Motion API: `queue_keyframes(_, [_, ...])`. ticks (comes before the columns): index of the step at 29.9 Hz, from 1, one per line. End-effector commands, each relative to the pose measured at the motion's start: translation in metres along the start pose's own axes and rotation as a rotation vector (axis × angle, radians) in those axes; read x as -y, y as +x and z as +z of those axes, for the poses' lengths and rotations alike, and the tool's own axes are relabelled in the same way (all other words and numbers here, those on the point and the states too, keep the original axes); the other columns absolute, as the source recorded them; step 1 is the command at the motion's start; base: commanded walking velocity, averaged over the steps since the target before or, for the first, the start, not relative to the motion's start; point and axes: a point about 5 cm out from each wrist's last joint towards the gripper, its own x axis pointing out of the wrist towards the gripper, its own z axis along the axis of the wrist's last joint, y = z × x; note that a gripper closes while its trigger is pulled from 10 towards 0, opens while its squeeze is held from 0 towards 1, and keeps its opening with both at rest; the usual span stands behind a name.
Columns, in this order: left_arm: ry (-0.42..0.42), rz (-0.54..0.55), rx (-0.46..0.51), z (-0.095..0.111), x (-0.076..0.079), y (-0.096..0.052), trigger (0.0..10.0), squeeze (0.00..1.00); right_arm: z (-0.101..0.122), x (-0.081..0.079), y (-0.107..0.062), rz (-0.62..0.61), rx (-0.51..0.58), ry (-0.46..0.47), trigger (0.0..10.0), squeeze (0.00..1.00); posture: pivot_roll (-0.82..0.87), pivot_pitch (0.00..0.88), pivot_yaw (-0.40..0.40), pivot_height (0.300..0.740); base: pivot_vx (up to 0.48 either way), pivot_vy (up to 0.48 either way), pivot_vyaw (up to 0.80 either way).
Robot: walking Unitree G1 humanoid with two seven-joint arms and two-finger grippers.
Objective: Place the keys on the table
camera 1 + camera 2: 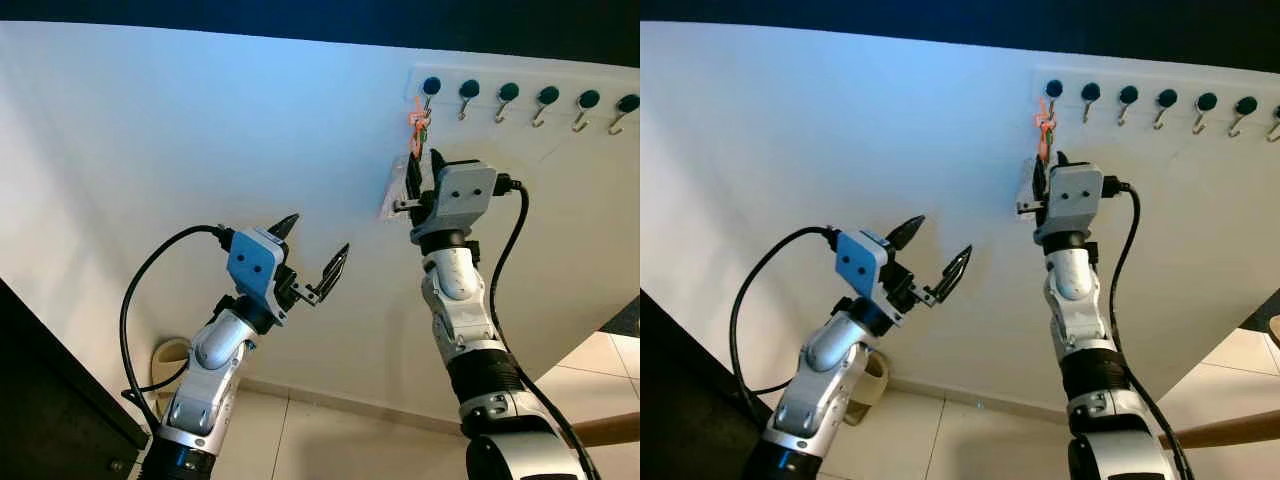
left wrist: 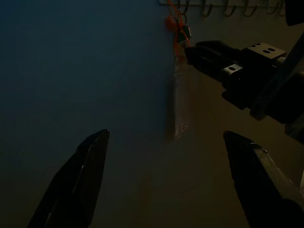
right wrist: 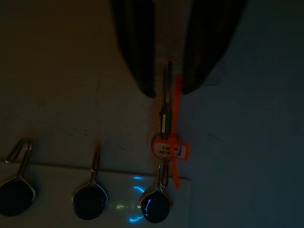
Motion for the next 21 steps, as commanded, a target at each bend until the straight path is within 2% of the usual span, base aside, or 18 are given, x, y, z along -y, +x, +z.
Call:
queue_keyframes(1, [0.002, -0.009, 0.007, 0.003, 0.002, 0.002, 10.0, 0.0, -0.002, -0.002, 0.001, 0.006, -0.014, 0.016, 0.0, 0.0, 0.05, 0.089, -0.023, 0.74, 0.0, 0.0, 0.0])
queue_keyframes(13, [0.007, -0.005, -0.001, 0.003, 0.001, 0.002, 10.0, 0.0, 0.002, -0.004, 0.002, 0.023, 0.008, 0.026, 0.0, 0.0, 0.05, 0.088, -0.022, 0.74, 0.0, 0.0, 0.0])
queue_keyframes(21, [0.009, -0.003, 0.001, 0.003, 0.001, 0.003, 10.0, 0.0, 0.011, -0.007, 0.001, 0.029, 0.07, 0.04, 0.0, 0.0, 0.05, 0.086, -0.022, 0.74, 0.0, 0.0, 0.0])
